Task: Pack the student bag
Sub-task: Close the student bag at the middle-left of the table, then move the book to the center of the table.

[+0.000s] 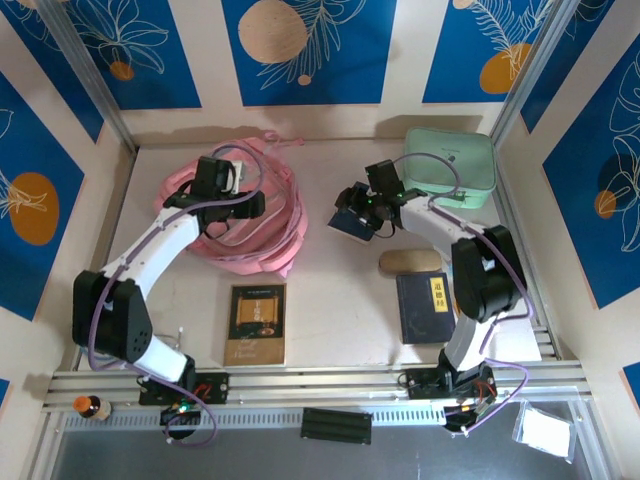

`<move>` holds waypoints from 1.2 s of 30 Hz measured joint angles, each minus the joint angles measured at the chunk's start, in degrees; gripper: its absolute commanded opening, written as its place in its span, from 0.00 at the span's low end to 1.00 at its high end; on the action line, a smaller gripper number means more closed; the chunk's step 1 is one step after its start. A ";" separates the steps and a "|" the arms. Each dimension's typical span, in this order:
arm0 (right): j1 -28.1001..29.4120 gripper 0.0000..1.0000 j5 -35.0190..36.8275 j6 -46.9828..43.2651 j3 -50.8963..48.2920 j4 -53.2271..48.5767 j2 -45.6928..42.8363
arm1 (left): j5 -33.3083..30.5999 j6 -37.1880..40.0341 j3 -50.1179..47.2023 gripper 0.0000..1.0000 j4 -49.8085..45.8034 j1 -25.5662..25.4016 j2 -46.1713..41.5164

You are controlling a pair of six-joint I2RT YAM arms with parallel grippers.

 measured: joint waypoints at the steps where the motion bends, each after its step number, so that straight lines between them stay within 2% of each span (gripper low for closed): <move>1: -0.24 0.70 -0.02 -0.48 1.90 -0.81 1.64 | 0.92 -1.11 -0.48 0.88 0.70 0.00 -0.52; 7: -1.51 0.70 0.00 -1.92 13.57 -4.09 11.58 | 5.57 -7.17 -2.62 0.98 5.22 0.00 -1.33; 14: -2.01 0.70 0.22 -3.10 22.36 -7.98 19.61 | 9.77 -11.96 -2.91 1.00 8.83 0.00 0.26; 22: -2.01 0.70 -0.26 -4.81 23.26 -10.08 21.62 | 11.41 -16.20 -2.73 1.00 10.56 -0.44 2.75; 36: -0.81 0.69 -1.36 -9.20 21.42 -14.58 21.18 | 11.39 -25.14 2.05 1.00 11.39 -4.85 8.28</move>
